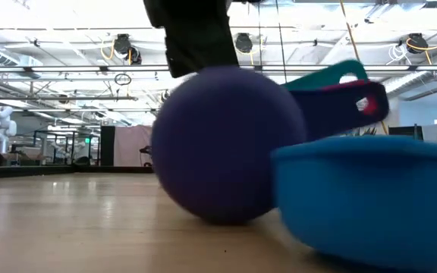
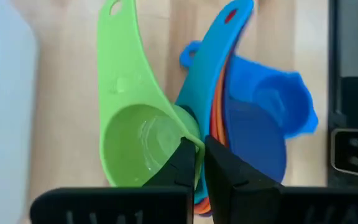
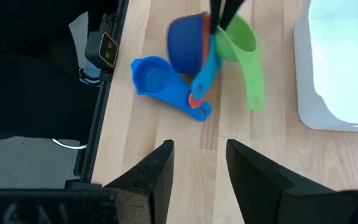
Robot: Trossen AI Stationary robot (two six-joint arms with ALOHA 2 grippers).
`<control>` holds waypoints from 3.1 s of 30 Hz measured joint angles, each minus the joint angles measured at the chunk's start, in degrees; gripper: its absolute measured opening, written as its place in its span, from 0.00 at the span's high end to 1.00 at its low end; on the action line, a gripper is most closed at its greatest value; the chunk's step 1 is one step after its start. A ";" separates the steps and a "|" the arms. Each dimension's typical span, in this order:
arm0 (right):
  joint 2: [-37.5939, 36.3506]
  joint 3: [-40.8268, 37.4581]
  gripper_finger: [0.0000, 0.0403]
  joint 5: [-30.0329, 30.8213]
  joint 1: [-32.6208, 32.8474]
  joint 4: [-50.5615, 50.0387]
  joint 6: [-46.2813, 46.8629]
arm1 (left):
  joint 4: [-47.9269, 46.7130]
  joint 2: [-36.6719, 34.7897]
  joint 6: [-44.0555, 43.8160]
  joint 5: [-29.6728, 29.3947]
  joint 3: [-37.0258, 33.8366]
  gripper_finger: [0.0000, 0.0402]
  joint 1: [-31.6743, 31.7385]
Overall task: Nest measuring cups in basket
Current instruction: Stack the green measuring cup on top of the stacked measuring cups
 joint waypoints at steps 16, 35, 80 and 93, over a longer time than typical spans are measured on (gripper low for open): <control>0.02 -5.48 0.66 -0.24 0.00 3.76 1.44 | -0.31 -0.04 -0.30 -2.43 0.00 0.99 -0.15; 0.02 -5.48 0.66 6.03 -0.44 2.36 -1.57 | 1.92 -1.60 5.66 -6.23 0.11 0.99 2.00; -6.29 -5.48 0.66 20.14 -0.63 -26.25 23.53 | -5.36 1.38 25.18 -1.26 8.65 0.99 9.75; -6.27 -5.48 0.66 22.08 -0.63 -25.48 23.56 | 0.44 2.13 21.69 -0.26 6.05 0.97 5.22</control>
